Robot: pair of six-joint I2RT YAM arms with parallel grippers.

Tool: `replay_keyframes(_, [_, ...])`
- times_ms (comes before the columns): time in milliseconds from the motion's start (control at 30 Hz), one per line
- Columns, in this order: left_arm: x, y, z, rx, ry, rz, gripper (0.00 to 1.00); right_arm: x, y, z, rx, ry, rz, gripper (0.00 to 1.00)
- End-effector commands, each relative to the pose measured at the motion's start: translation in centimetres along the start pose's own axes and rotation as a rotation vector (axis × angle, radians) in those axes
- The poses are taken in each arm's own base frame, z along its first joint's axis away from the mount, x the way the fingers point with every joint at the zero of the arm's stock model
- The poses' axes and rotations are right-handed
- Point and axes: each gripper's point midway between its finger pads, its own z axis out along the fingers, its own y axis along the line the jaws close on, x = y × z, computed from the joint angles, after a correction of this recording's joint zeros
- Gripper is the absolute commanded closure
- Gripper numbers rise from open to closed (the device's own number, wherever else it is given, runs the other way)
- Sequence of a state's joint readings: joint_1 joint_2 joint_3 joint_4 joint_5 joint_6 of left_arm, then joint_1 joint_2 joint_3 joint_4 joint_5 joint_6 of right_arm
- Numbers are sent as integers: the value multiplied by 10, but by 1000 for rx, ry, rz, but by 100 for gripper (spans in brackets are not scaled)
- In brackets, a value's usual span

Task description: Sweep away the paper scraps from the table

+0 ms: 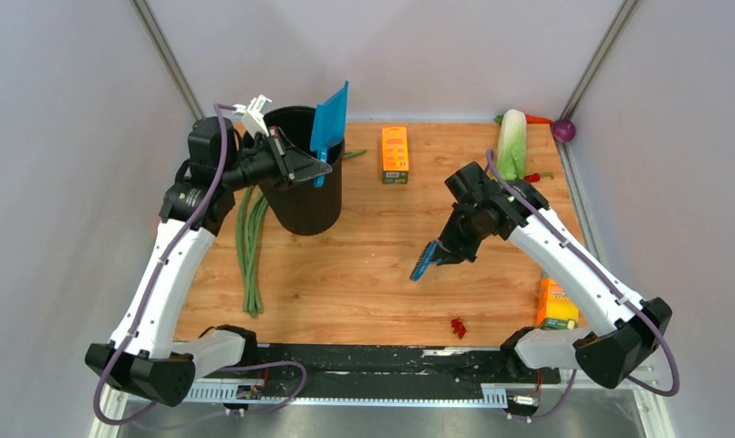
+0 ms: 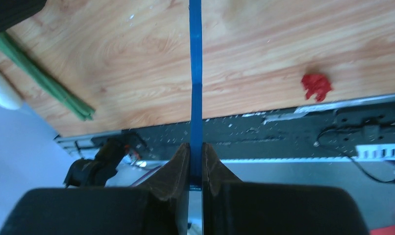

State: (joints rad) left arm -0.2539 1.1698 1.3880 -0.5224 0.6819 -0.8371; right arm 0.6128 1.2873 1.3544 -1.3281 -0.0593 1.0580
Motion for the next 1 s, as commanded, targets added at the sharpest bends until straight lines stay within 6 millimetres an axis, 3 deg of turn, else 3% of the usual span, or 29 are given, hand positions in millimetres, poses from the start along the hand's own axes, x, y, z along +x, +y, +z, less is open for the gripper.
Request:
replay_keyframes(0, [9,-16,-19,42,-25,64,100,37,14,-37,-102,189,97,100])
replay_keyframes(167, [24,-20,-25,53,-8,80,100,26,-17,-42,-100,22,110,100])
replay_keyframes(233, [40,-16,-22,27,42,89,100,13,-28,-50,-110,-86,164,100])
replay_keyframes(300, [55,-8,-20,-14,96,149,100,-7,-33,-68,-151,-231,234,100])
replay_keyframes(500, [96,12,-22,-177,278,296,100,-70,-22,-154,-279,-607,289,100])
replay_keyframes(567, [113,19,-24,-230,357,363,100,-80,-20,-165,-267,-661,256,100])
replay_keyframes(600, [113,23,-24,-263,361,393,100,-83,-19,-168,-262,-678,240,100])
replay_keyframes(633, [129,26,-27,-271,431,435,100,-85,-20,-167,-248,-689,232,100])
replay_keyframes(667, [132,30,-28,-297,442,465,100,-88,-22,-166,-234,-703,230,100])
replay_keyframes(833, [182,36,-32,-287,622,609,100,-89,-35,-158,-205,-728,278,100])
replay_keyframes(967, [237,28,-31,-163,795,684,100,-88,-37,-153,-197,-722,284,100])
